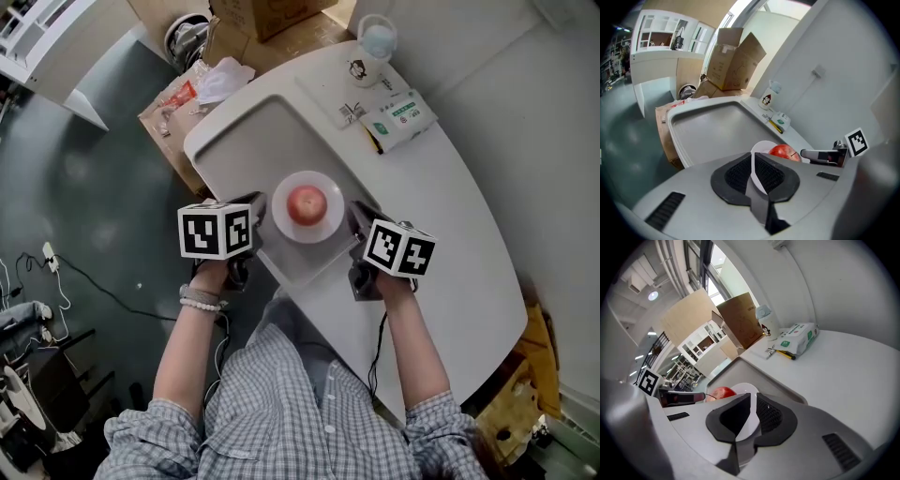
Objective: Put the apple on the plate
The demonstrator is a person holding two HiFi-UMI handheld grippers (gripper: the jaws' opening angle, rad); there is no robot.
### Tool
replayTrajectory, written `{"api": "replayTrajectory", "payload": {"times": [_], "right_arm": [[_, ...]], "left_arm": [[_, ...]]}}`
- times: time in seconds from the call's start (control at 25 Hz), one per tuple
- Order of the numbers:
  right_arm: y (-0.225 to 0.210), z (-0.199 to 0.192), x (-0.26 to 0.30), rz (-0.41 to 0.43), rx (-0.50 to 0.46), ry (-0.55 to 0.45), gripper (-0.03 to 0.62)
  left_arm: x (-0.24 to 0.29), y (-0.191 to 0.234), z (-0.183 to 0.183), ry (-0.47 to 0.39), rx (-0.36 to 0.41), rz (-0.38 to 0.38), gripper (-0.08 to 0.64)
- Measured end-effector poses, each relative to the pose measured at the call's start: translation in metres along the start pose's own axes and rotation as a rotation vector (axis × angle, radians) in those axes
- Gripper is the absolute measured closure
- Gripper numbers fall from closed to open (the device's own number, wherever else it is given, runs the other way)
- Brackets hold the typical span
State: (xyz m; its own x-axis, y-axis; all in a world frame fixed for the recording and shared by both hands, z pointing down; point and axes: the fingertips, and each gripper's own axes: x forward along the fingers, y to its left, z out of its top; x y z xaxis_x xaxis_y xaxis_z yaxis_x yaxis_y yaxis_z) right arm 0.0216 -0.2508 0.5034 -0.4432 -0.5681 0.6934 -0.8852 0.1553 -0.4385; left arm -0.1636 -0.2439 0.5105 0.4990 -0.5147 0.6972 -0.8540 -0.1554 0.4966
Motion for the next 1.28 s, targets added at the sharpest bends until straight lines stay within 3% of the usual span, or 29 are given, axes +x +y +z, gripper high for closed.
{"api": "replayTrajectory", "payload": {"times": [0.12,0.24,0.52,0.96,1.28], "right_arm": [[0.006,0.004,-0.015,0.028,0.000,-0.058,0.556],[0.012,0.010,-0.034,0.025,-0.063,-0.113,0.563],[0.037,0.026,-0.098,0.092,-0.160,-0.287,0.565],[0.051,0.042,-0.208,0.044,-0.314,-0.516,0.565],[0.054,0.027,-0.268,-0.009,-0.348,-0.609,0.565]], "left_arm": [[-0.010,-0.016,0.006,-0.073,0.003,-0.055,0.548],[-0.022,-0.035,0.010,-0.130,0.033,-0.097,0.551],[-0.057,-0.090,0.018,-0.203,0.217,-0.149,0.552],[-0.114,-0.184,0.003,-0.272,0.404,-0.277,0.552],[-0.153,-0.229,-0.008,-0.329,0.421,-0.404,0.552]]}}
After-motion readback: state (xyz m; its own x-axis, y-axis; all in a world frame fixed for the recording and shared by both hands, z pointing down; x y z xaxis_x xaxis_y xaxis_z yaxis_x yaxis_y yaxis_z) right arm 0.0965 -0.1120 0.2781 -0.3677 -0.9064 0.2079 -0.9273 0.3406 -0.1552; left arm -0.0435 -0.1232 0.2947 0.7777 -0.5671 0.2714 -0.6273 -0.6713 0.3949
